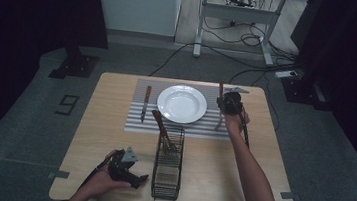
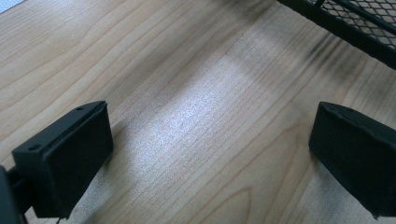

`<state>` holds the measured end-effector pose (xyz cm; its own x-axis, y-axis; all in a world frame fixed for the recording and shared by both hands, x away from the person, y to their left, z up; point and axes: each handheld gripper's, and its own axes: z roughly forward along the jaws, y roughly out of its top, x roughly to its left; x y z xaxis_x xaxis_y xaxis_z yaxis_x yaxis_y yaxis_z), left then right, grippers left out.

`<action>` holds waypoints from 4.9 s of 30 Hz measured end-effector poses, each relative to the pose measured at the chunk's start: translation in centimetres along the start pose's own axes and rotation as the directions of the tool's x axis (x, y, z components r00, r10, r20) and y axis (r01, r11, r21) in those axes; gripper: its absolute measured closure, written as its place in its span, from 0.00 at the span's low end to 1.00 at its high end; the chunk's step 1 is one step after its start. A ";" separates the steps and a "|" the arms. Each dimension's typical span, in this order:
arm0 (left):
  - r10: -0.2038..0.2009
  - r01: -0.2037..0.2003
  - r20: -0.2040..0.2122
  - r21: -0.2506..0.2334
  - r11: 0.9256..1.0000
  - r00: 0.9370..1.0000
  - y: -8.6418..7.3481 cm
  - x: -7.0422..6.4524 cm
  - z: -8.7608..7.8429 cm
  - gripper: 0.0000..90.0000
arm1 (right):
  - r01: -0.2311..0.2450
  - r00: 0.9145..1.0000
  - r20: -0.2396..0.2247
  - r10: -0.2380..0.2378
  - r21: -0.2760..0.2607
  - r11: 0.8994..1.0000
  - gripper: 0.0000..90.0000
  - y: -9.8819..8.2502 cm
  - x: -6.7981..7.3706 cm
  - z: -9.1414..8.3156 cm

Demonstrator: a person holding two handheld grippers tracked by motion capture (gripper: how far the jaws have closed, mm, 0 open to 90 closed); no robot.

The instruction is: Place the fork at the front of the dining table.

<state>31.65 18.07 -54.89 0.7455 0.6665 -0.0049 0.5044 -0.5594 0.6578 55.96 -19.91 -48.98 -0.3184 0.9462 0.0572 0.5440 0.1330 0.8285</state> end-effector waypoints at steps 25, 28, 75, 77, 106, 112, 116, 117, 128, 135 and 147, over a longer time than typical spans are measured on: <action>0.003 -0.003 0.003 0.000 1.000 1.000 0.3 -0.1 0.3 0.00 | -0.047 0.998 0.050 0.043 0.071 0.996 0.88 -0.6 -0.3 4.0; 0.003 -0.003 0.002 0.000 1.000 1.000 0.4 -0.1 0.4 0.00 | -0.055 0.997 0.050 0.051 0.076 0.996 0.88 -0.8 -0.4 4.3; 0.002 -0.002 0.002 0.000 1.000 1.000 0.4 -0.1 0.4 0.00 | -0.018 0.994 0.107 0.001 0.159 0.987 0.86 -1.2 -0.2 6.6; 0.002 -0.002 0.001 0.000 1.000 1.000 0.4 -0.1 0.4 0.00 | -0.019 0.994 0.107 0.002 0.165 0.986 0.85 -1.3 -0.4 6.6; 0.001 -0.001 0.000 0.000 1.000 1.000 0.4 -0.1 0.4 0.00 | 0.003 0.988 0.149 -0.030 0.179 0.984 0.85 -1.6 -1.2 6.8; 0.001 -0.001 0.001 0.000 1.000 1.000 0.4 -0.1 0.4 0.00 | -0.013 0.989 0.148 -0.013 0.171 0.985 0.84 -1.6 -1.3 6.9; 0.001 -0.001 0.001 0.000 1.000 1.000 0.4 -0.1 0.4 0.00 | -0.075 0.992 0.108 0.059 0.156 0.985 0.76 -1.3 -1.8 6.1; 0.002 -0.002 0.001 0.000 1.000 1.000 0.4 -0.1 0.4 0.00 | -0.087 0.993 0.093 0.073 0.154 0.984 0.74 -1.2 -2.0 5.7; 0.003 -0.003 0.002 0.000 1.000 1.000 0.4 -0.2 0.4 0.00 | -0.016 1.000 0.022 0.013 0.180 0.984 0.65 -3.5 -3.1 1.9; 0.002 -0.002 0.001 -0.001 1.000 1.000 0.4 -0.2 0.4 0.00 | -0.004 1.000 -0.017 0.007 0.199 0.980 0.63 -5.0 -3.1 1.6; 0.001 -0.001 0.002 -0.001 1.000 1.000 0.3 -0.2 0.3 0.00 | 0.004 0.998 -0.056 0.007 0.190 0.982 0.65 -5.5 -2.5 1.0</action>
<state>31.78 17.59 -54.90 0.7471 0.6647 -0.0056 0.5030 -0.5597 0.6586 54.54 -22.68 -54.23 -0.3581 0.9289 0.0941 0.6804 0.1906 0.7076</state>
